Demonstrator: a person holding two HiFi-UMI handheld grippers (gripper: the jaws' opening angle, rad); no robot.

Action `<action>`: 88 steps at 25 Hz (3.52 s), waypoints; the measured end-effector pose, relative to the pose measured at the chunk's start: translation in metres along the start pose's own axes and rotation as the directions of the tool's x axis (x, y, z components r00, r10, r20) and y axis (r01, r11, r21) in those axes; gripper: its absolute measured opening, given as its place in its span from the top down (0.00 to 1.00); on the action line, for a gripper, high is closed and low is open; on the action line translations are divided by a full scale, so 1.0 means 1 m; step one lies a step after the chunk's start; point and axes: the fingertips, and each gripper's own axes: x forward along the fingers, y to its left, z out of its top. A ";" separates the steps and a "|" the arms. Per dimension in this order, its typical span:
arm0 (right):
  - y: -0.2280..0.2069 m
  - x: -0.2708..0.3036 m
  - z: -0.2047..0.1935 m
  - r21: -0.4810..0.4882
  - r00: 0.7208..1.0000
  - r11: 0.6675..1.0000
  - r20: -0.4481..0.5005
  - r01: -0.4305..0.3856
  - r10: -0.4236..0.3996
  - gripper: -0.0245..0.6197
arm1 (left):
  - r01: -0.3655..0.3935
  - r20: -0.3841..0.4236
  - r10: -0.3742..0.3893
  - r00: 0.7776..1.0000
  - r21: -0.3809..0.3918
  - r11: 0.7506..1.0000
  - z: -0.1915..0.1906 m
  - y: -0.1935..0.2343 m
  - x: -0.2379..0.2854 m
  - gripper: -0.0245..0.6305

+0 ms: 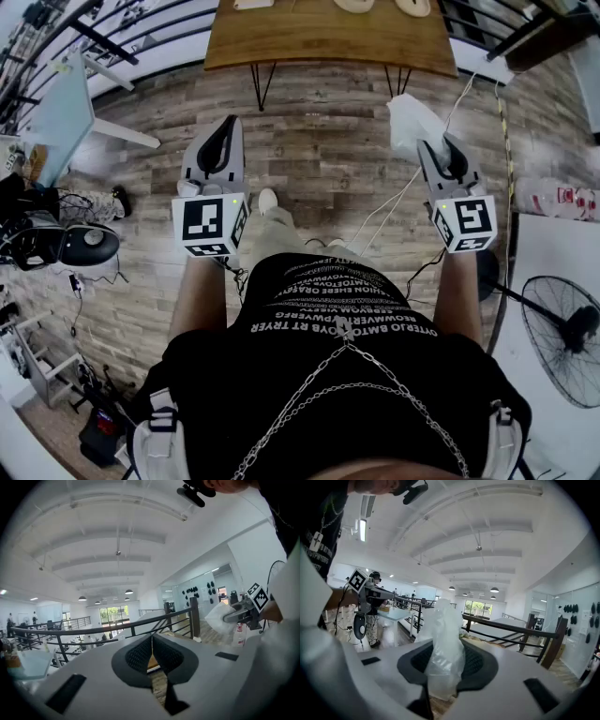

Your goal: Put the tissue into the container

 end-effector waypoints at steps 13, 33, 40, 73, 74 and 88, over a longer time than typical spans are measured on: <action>0.131 -0.026 0.027 0.041 1.000 0.999 0.018 0.014 -0.015 0.78 | 0.097 0.025 -0.098 0.995 0.019 0.995 -0.033 0.044 -0.107 0.92; 0.199 0.020 0.083 0.070 0.986 0.984 0.010 0.163 -0.164 0.77 | 0.081 0.064 -0.079 0.995 -0.034 0.996 -0.069 0.195 -0.134 0.92; 0.157 0.070 0.095 0.054 0.978 0.977 -0.008 0.208 -0.207 0.77 | 0.115 0.025 -0.115 0.993 -0.024 0.993 -0.054 0.201 -0.065 0.92; -0.058 0.126 0.050 0.063 0.996 0.996 0.053 0.066 -0.069 0.77 | 0.029 0.051 -0.034 0.998 0.091 0.995 0.012 0.079 0.128 0.92; -0.060 0.128 0.051 0.070 0.996 0.995 0.059 0.069 -0.073 0.77 | 0.033 0.044 -0.037 0.998 0.083 0.996 0.010 0.079 0.131 0.92; -0.102 0.197 0.063 0.020 0.996 0.997 0.057 0.074 -0.075 0.77 | 0.111 0.026 -0.113 0.993 0.052 0.992 0.006 0.075 0.227 0.92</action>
